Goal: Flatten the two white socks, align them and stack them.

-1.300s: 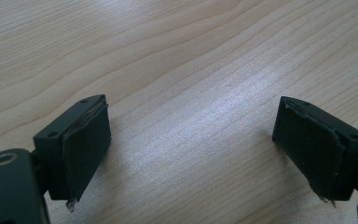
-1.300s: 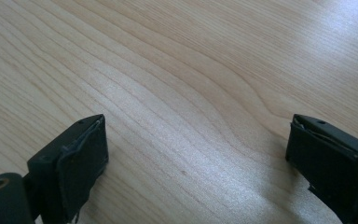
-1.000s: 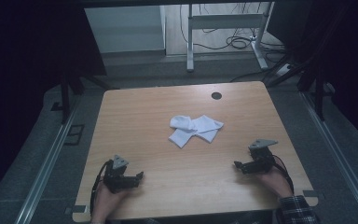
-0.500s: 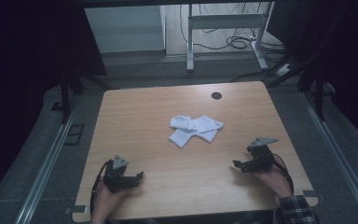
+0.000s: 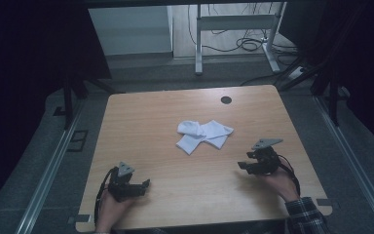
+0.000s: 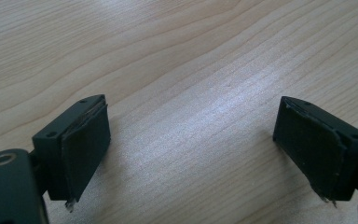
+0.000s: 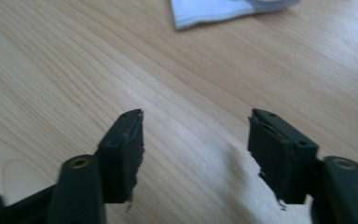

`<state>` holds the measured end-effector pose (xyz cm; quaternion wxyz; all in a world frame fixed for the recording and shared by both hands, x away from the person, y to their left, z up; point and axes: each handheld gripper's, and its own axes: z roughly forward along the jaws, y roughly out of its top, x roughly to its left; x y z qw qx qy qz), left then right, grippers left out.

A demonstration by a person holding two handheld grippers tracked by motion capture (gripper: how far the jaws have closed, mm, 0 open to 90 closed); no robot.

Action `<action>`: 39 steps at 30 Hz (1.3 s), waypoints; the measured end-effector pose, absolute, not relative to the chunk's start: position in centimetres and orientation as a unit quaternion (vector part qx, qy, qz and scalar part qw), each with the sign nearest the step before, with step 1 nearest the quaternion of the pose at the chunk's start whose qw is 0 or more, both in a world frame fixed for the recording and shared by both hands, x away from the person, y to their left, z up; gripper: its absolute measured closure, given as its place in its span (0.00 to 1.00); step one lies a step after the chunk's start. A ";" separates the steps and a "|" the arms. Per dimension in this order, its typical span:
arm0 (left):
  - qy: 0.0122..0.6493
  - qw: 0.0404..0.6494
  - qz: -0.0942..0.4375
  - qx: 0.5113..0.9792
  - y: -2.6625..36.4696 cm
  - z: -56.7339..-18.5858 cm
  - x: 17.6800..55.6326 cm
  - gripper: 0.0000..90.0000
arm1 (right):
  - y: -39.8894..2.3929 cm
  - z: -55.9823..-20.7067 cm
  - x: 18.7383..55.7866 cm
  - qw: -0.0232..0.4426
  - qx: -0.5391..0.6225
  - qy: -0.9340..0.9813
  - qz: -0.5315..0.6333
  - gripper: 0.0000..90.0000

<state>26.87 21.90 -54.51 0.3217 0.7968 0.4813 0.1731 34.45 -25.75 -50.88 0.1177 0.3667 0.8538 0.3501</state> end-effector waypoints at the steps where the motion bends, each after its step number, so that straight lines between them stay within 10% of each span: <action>1: 0.481 0.322 0.173 0.797 21.9 -54.5 26.9 0.12 | -25.5 -50.7 34.7 0.114 0.361 0.858 0.348 0.50; 22: 0.481 0.322 0.173 0.797 21.9 -54.5 26.9 0.12 | -18.9 -49.4 39.6 0.098 0.330 0.873 0.347 0.86; 39: 0.480 0.322 0.173 0.797 21.9 -54.5 26.9 0.12 | -16.1 -52.0 42.6 0.124 0.328 0.882 0.313 0.76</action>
